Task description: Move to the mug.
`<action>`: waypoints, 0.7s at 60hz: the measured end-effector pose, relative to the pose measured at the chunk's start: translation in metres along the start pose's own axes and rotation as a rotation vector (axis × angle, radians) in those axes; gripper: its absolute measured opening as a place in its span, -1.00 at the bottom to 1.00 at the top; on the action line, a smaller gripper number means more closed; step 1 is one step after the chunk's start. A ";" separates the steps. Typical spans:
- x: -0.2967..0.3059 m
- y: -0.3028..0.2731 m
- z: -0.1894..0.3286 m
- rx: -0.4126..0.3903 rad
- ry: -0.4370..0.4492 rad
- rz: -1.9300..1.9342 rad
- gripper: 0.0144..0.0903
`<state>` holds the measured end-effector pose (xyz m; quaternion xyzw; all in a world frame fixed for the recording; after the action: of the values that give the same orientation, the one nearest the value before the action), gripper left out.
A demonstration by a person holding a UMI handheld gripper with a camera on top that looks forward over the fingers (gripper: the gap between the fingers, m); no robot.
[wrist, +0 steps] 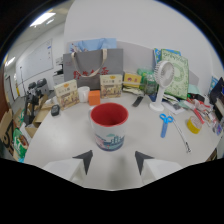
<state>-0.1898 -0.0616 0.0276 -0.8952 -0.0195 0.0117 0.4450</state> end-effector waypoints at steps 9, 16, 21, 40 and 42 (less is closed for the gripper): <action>-0.004 -0.004 0.011 0.000 -0.012 -0.005 0.84; -0.005 -0.005 0.016 -0.006 -0.016 -0.008 0.83; -0.004 -0.005 0.019 -0.009 -0.011 -0.009 0.84; -0.009 -0.006 0.024 -0.014 -0.017 -0.006 0.83; -0.009 -0.006 0.025 -0.014 -0.016 -0.007 0.84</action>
<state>-0.1996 -0.0389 0.0171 -0.8982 -0.0263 0.0174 0.4385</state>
